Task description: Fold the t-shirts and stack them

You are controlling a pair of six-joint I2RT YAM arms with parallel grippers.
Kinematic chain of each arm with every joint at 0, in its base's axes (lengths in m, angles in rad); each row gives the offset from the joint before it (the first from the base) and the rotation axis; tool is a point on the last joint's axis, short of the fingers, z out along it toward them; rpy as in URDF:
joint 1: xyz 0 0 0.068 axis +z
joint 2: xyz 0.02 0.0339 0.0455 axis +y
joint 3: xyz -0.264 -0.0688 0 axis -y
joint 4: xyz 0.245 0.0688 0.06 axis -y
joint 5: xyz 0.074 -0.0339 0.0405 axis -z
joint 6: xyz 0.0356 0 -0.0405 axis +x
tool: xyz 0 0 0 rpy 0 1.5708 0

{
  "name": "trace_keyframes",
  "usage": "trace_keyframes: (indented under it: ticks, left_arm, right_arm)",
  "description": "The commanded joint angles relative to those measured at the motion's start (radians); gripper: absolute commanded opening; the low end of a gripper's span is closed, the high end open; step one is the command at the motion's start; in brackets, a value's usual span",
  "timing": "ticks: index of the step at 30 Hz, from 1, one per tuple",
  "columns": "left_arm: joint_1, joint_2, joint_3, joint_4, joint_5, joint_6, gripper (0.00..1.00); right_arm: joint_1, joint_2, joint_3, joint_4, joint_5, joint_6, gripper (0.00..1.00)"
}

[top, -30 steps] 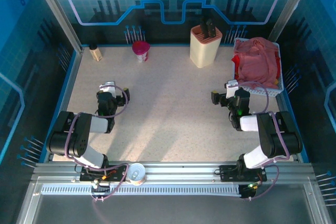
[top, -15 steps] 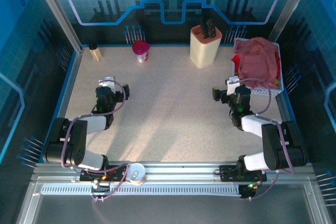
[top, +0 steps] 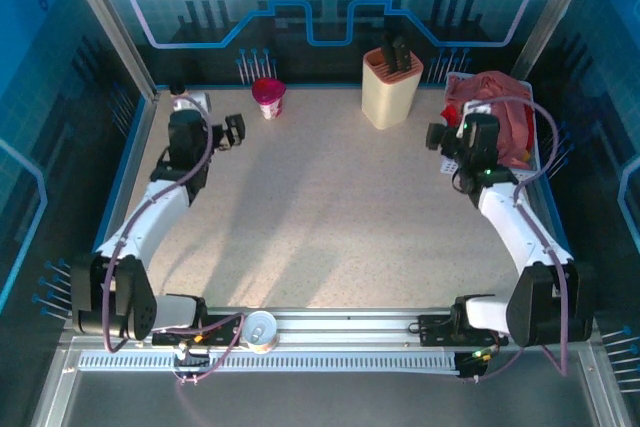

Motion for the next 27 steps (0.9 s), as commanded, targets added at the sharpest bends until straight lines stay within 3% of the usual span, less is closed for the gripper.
trace_keyframes:
  ticks: [1, 8, 14, 20, 27]
  left_arm:
    - [-0.017, -0.03, 0.137, -0.386, 0.041, -0.074, 0.99]
    - [-0.037, -0.121, 0.101, -0.554, 0.157, -0.108, 0.97]
    - [-0.037, -0.203, 0.038, -0.661, 0.211, -0.108, 0.95]
    - [-0.038, -0.249, -0.059, -0.606, 0.247, -0.121, 0.94]
    - [-0.038, -0.203, -0.051, -0.605, 0.243, -0.099, 0.92]
  right_arm:
    - [-0.091, 0.081, 0.135, -0.314, -0.001, 0.173, 1.0]
    - [-0.244, 0.271, 0.246, -0.356, -0.158, 0.273, 0.93]
    - [-0.255, 0.398, 0.295, -0.316, -0.234, 0.274, 0.88]
    - [-0.248, 0.474, 0.353, -0.311, -0.244, 0.247, 0.87]
    - [-0.241, 0.535, 0.364, -0.292, -0.22, 0.266, 0.81]
